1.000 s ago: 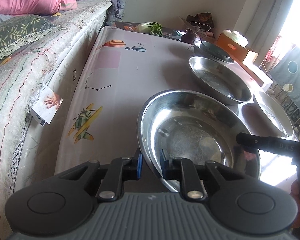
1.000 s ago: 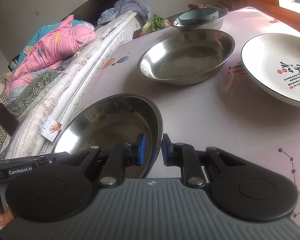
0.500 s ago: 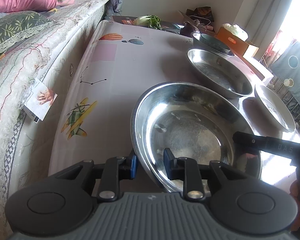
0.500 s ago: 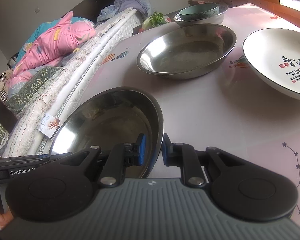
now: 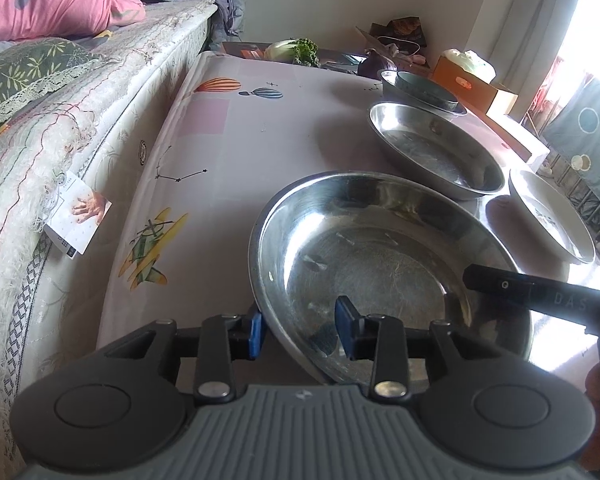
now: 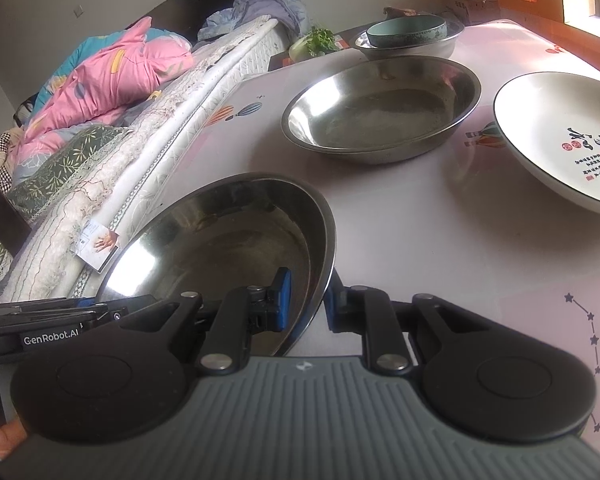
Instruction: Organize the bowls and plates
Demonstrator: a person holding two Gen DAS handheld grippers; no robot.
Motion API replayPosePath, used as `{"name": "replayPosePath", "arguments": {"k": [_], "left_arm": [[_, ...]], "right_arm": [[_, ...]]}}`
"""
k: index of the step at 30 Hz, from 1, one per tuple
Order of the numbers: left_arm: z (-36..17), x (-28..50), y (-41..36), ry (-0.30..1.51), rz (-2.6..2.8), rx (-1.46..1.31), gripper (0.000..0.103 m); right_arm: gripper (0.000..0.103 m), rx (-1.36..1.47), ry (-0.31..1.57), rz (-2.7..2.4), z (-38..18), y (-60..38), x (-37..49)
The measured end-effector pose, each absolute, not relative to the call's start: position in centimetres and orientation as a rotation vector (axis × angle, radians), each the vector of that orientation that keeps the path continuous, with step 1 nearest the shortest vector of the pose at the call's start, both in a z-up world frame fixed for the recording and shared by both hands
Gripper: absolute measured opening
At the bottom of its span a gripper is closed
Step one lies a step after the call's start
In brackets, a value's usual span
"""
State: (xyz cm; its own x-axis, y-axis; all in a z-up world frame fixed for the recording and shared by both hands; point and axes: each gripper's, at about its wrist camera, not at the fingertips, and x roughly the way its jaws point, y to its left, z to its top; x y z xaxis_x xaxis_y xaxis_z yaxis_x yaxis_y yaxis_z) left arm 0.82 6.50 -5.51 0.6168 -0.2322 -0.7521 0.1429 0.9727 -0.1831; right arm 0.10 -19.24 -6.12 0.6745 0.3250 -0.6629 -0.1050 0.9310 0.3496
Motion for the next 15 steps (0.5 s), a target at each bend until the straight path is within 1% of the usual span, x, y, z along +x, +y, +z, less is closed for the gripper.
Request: {"name": "replayPosePath", "arguments": {"k": [7,15], "left_arm": [[-5.03,0.58,6.25,0.859,-0.231,-0.103,0.036],[-5.44,0.55,6.19,0.876,-0.249,-0.109,0.035]], "right_arm": [[0.017,0.279,0.791,0.242,-5.95,-19.17,-0.11],[0.016,0.288,0.790,0.236,-6.01,-19.55,-0.14]]}}
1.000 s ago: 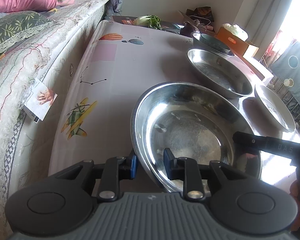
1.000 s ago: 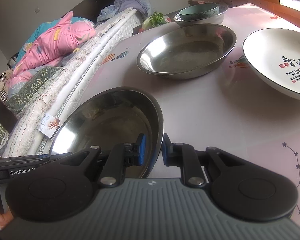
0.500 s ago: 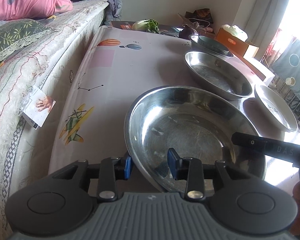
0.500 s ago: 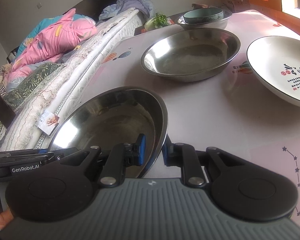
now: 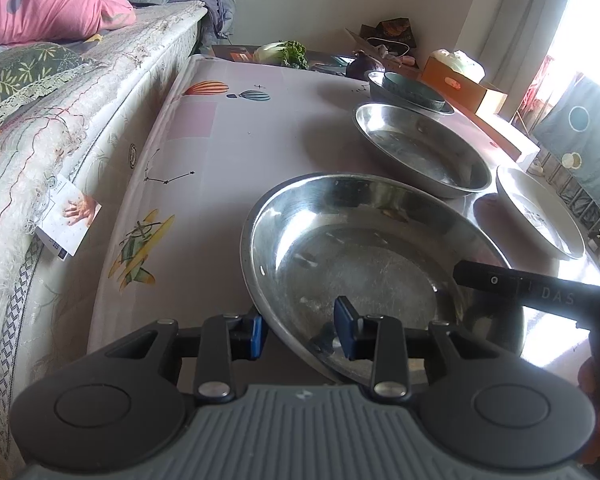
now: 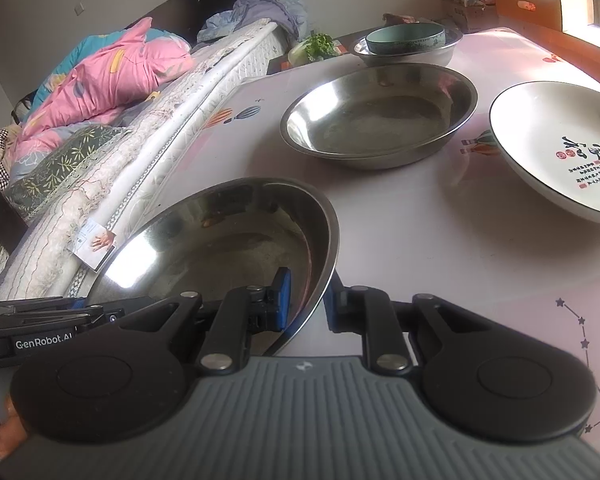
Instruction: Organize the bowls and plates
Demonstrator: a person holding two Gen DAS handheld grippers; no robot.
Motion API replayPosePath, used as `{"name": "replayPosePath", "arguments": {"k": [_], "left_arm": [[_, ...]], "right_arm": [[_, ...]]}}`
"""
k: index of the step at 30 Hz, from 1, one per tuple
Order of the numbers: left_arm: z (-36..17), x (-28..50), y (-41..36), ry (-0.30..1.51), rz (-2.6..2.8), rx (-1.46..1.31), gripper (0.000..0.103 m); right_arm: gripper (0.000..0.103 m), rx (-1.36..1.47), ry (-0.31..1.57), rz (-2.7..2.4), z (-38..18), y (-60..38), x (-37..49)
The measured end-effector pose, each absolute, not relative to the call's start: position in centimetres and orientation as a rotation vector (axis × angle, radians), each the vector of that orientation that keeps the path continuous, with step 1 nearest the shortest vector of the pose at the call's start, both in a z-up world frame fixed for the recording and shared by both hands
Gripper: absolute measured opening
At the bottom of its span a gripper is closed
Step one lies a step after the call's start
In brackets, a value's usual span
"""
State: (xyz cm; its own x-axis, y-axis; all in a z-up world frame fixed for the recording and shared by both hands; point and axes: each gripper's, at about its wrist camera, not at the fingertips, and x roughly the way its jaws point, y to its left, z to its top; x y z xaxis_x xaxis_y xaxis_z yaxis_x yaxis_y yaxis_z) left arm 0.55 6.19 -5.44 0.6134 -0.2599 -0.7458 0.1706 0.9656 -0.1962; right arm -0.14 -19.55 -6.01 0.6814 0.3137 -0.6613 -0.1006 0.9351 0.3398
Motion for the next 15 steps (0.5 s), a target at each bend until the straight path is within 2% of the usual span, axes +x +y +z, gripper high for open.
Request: {"name": "replayPosePath", "arguments": {"k": [15], "left_arm": [[-5.8,2.1,7.2,0.876,-0.212,-0.119,0.038]], "right_arm": [[0.017,0.314,0.774,0.214,-6.2,-20.1,0.6]]}}
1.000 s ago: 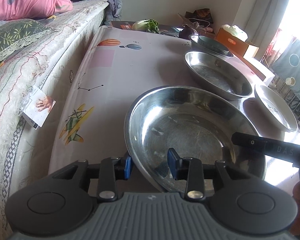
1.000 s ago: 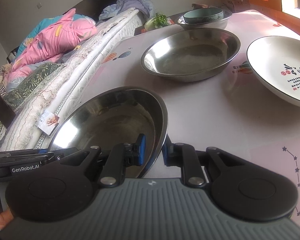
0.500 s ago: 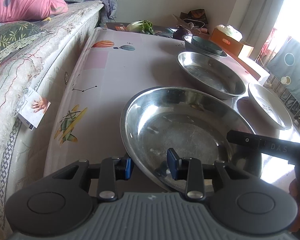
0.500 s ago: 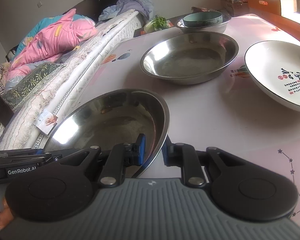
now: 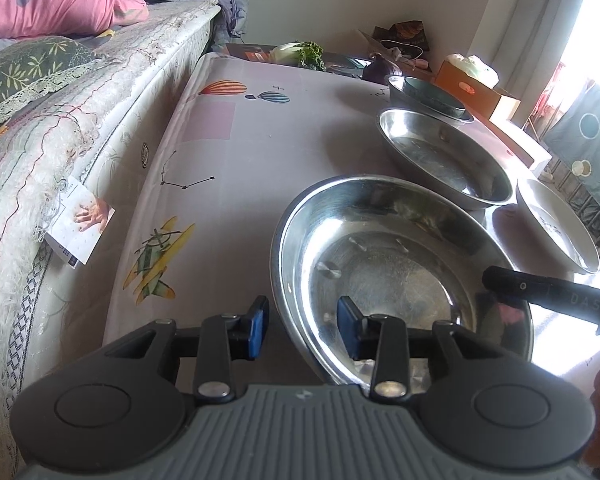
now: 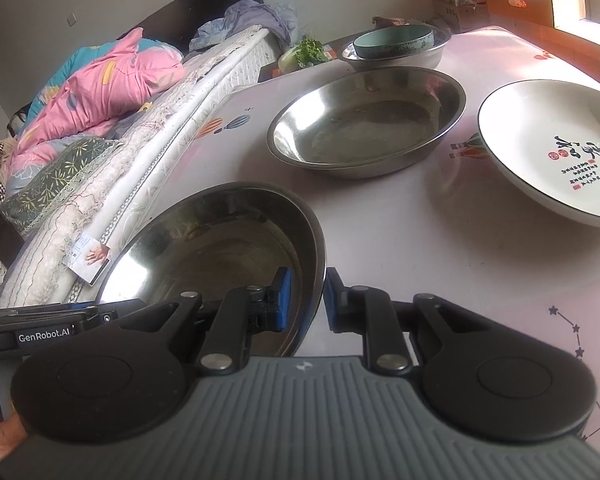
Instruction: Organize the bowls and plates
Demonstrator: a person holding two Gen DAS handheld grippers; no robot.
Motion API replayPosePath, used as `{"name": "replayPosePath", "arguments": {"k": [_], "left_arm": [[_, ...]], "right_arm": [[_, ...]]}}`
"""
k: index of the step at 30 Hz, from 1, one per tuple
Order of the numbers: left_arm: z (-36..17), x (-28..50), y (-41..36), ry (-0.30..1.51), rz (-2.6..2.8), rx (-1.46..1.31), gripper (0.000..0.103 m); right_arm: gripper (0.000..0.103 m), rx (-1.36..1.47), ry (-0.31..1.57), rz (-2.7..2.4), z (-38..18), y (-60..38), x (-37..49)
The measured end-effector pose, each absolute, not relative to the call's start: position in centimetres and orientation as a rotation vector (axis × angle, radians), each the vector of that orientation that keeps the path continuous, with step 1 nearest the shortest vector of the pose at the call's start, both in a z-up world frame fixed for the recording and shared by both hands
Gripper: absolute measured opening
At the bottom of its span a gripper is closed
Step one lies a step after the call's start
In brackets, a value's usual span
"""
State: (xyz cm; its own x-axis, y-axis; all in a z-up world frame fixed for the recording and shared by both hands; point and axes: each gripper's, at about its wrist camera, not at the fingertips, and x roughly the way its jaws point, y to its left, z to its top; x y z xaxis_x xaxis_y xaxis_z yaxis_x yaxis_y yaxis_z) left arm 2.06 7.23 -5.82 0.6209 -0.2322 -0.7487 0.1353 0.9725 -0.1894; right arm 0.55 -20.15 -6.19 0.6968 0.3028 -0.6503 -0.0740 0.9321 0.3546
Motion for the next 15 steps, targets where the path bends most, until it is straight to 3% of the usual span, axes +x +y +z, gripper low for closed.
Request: {"name": "replayPosePath", "arguments": {"k": [15], "left_arm": [[-6.0,3.4,6.9,0.860,-0.174,-0.124,0.025]], "right_arm": [[0.016,0.387,0.787,0.213,-7.3,-20.3,2.1]]}}
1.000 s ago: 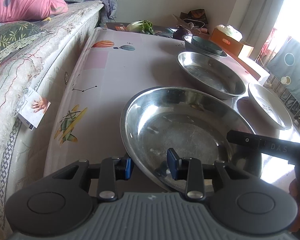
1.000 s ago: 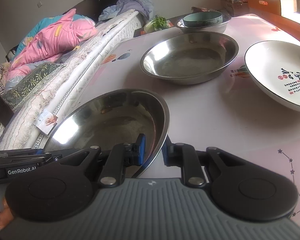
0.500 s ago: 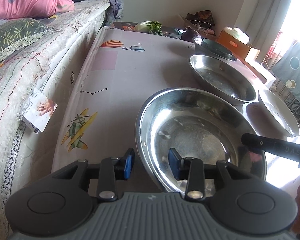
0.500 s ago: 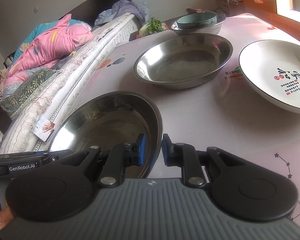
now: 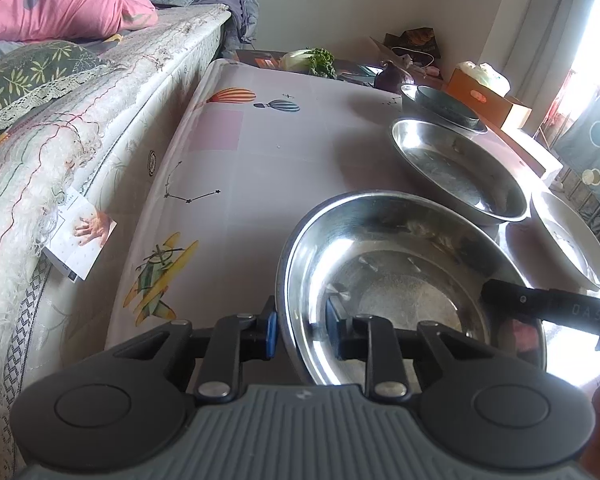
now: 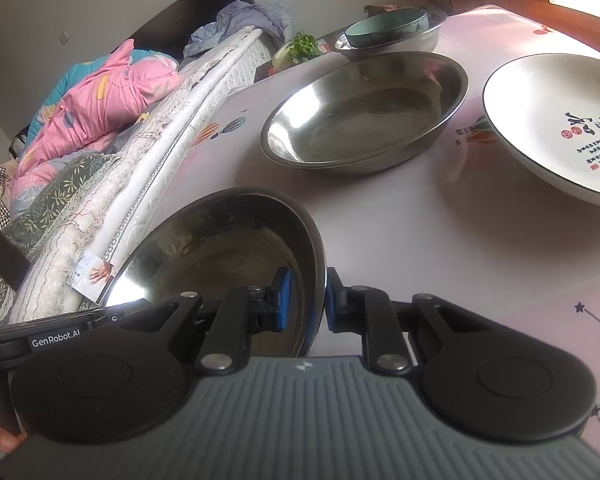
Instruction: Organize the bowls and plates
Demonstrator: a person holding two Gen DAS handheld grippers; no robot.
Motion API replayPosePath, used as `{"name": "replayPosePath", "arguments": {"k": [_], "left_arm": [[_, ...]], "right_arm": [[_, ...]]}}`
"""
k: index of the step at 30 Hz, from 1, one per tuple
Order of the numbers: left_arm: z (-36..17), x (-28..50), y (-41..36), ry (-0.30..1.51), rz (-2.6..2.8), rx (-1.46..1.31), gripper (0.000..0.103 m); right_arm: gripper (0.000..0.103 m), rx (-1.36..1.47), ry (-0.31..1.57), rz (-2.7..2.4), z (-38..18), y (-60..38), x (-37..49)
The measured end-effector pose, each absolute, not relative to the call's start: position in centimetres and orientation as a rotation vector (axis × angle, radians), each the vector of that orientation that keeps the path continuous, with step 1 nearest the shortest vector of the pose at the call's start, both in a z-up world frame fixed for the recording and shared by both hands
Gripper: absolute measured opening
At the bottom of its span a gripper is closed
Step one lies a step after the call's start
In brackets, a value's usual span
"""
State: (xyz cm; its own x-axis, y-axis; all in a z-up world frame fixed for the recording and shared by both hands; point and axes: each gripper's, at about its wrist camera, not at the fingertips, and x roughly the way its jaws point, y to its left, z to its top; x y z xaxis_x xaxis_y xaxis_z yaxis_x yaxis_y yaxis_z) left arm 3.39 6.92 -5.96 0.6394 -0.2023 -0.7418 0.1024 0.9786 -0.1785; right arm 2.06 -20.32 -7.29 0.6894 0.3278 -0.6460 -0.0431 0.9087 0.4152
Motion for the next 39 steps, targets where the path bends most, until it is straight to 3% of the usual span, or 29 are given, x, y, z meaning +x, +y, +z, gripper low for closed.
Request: {"name": "replayPosePath", "arguments": {"k": [39], "left_arm": [[-4.3,2.3,7.1,0.820,-0.169,-0.139,0.024]], "right_arm": [[0.016,0.380,0.745,0.212,-5.5,-20.6,0.6]]}}
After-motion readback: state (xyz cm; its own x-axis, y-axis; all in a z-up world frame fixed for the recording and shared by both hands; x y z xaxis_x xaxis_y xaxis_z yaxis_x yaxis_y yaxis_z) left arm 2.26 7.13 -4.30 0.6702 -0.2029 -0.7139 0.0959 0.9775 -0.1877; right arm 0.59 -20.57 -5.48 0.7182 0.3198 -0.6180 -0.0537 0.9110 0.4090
